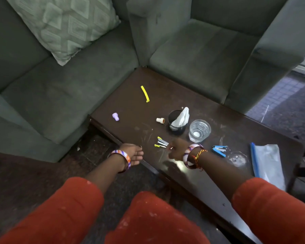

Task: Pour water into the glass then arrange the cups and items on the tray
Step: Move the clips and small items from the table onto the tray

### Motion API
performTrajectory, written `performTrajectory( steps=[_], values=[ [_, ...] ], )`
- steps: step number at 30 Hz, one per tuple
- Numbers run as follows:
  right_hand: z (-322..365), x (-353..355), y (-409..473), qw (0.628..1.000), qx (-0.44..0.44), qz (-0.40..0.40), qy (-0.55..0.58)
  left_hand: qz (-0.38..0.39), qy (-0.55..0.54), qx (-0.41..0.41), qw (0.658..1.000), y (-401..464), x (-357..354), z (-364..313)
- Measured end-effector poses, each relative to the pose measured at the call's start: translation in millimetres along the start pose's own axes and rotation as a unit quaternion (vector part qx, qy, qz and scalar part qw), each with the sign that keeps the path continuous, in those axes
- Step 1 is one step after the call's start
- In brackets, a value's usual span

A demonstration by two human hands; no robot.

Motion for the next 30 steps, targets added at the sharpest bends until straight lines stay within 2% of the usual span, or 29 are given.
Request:
performTrajectory(
  steps=[4,10,12,15,16,18,19,20,25,28,30],
  values=[
    [24,-3,13,0.996,-0.006,0.013,-0.084,-0.006,0.099,-0.026,0.995,-3,27,-12],
    [43,-7,60,0.994,-0.033,0.024,-0.101,-0.018,0.218,-0.041,0.975,35,79,-43],
    [42,-12,84,0.993,-0.056,0.013,-0.106,-0.033,0.317,-0.055,0.946,61,94,-58],
    [47,-19,123,0.993,-0.086,0.0,-0.084,-0.073,0.486,-0.047,0.869,108,117,-78],
    [50,-18,135,0.993,-0.093,-0.021,-0.074,-0.085,0.528,-0.056,0.843,122,125,-84],
    [58,-10,160,0.985,-0.096,-0.124,-0.076,-0.093,0.596,-0.071,0.794,148,139,-96],
    [61,-3,172,0.976,-0.109,-0.165,-0.093,-0.09,0.615,-0.071,0.78,162,147,-101],
    [62,5,184,0.969,-0.134,-0.173,-0.111,-0.085,0.63,-0.063,0.769,174,156,-106],
    [46,33,220,0.953,-0.26,-0.136,-0.071,-0.035,0.7,-0.061,0.71,205,179,-115],
    [39,29,222,0.952,-0.253,-0.157,-0.074,-0.038,0.734,-0.069,0.675,207,182,-111],
    [37,22,216,0.957,-0.225,-0.161,-0.085,-0.028,0.728,-0.08,0.68,207,179,-109]
  ],
)
Point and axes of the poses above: each hand's wrist, its own y-axis towards the middle knuckle, its own x-axis out of the back of the hand, z = x × y, the point moved 3 cm from there along y, towards the middle knuckle, and after that the axes turned 13 degrees about z, right-handed, at the moved point
